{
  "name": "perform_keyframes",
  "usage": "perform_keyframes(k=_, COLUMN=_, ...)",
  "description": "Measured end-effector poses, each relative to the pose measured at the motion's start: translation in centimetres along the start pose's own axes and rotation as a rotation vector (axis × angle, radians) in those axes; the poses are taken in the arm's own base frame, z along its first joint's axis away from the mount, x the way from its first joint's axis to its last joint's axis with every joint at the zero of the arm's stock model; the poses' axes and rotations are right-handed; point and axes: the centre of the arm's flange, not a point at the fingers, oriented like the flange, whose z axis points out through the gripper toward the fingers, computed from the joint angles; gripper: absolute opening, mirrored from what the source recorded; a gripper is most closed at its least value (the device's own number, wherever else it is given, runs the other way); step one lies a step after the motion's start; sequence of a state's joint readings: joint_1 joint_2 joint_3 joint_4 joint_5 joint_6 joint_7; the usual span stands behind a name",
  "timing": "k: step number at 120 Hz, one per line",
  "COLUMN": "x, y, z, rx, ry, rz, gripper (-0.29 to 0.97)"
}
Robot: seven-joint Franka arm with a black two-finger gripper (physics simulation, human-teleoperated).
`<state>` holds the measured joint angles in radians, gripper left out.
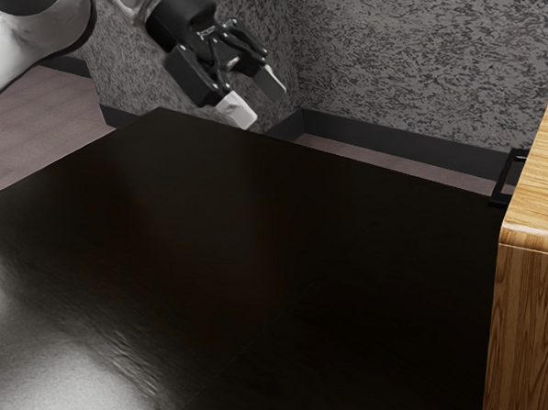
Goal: Pull the drawer handle with one arm to open the drawer
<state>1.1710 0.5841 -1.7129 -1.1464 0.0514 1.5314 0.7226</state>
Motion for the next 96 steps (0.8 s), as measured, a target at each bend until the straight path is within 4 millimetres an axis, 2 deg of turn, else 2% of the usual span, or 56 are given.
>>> perform_keyframes(k=5, x=-0.5, y=-1.1, z=0.0, rx=0.002, ry=0.030, rz=0.046, gripper=0.67)
perform_keyframes(k=12, x=-0.7, y=-2.3, z=1.7, rx=-0.036, ry=0.075, rz=0.155, gripper=0.67)
perform_keyframes(k=19, x=-2.0, y=-4.5, z=5.1, rx=-0.087, ry=0.105, rz=0.270, gripper=0.67)
perform_keyframes(k=25, x=-4.1, y=-7.7, z=9.3, rx=-0.140, ry=0.150, rz=0.310, gripper=0.67)
perform_keyframes(k=28, x=-4.2, y=-8.6, z=10.7, rx=-0.151, ry=0.172, rz=0.344, gripper=0.67)
perform_keyframes(k=31, x=-3.4, y=-8.6, z=11.4, rx=-0.141, ry=0.183, rz=0.403, gripper=0.67)
perform_keyframes(k=41, x=0.4, y=-6.5, z=11.5, rx=-0.079, ry=0.192, rz=0.649, gripper=0.67)
perform_keyframes(k=48, x=2.0, y=-5.3, z=11.2, rx=-0.029, ry=0.165, rz=0.792, gripper=0.67)
perform_keyframes(k=83, x=2.2, y=-5.6, z=11.7, rx=0.063, ry=0.012, rz=1.225, gripper=0.67)
perform_keyframes(k=91, x=2.8, y=-4.9, z=11.7, rx=0.067, ry=-0.013, rz=1.296, gripper=0.67)
perform_keyframes(k=96, x=1.5, y=-5.9, z=11.6, rx=0.057, ry=0.006, rz=1.279, gripper=0.67)
